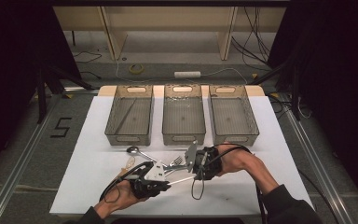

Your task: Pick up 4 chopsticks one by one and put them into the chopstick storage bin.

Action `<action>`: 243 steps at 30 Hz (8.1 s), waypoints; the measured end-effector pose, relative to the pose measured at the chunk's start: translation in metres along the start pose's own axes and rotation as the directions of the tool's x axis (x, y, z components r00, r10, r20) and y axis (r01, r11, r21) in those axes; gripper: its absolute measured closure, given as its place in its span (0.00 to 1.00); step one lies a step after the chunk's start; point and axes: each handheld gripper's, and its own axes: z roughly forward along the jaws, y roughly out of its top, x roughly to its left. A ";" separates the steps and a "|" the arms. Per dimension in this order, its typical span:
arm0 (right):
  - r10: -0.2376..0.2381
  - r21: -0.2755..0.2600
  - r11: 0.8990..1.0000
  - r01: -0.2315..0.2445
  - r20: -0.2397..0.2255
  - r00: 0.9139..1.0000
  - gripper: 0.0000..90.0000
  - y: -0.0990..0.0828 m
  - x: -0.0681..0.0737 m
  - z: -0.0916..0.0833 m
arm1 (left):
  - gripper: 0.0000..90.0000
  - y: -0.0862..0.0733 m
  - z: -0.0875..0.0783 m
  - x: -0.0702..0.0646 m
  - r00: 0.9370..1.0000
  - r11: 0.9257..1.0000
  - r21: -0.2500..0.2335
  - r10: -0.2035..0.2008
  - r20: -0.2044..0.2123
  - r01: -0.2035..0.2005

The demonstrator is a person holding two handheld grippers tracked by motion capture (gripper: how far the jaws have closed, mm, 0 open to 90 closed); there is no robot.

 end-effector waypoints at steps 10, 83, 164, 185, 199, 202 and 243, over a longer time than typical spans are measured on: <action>0.233 -0.275 0.943 -0.189 0.135 0.963 0.50 -0.026 0.000 -0.020 | 0.95 -0.008 -0.014 0.016 0.989 0.992 -0.057 -0.115 -0.089 0.110; 0.697 -0.745 0.494 -0.449 0.030 0.717 0.34 -0.085 0.067 -0.004 | 0.95 -0.045 -0.060 0.200 0.594 0.707 -0.353 -0.707 -0.385 0.613; 0.343 -0.192 0.930 -0.312 0.155 0.927 0.38 -0.052 -0.041 0.006 | 0.18 -0.051 -0.070 0.045 0.828 0.802 -0.418 -0.532 -0.178 0.426; 0.296 -0.024 0.955 -0.295 0.119 0.948 0.52 -0.041 -0.067 0.045 | 0.18 -0.055 -0.075 0.029 0.843 0.813 -0.429 -0.505 -0.183 0.394; 0.281 0.017 0.959 -0.284 0.094 0.955 0.56 -0.036 -0.075 0.054 | 0.18 -0.053 -0.073 0.026 0.851 0.824 -0.422 -0.489 -0.190 0.379; 0.284 0.033 0.957 -0.287 0.079 0.956 0.57 -0.035 -0.075 0.053 | 0.18 -0.053 -0.073 0.026 0.854 0.826 -0.420 -0.485 -0.189 0.376; 0.065 0.187 0.980 -0.060 -0.024 0.998 0.90 -0.025 -0.050 0.052 | 0.19 -0.051 -0.070 0.024 0.863 0.842 -0.399 -0.465 -0.199 0.363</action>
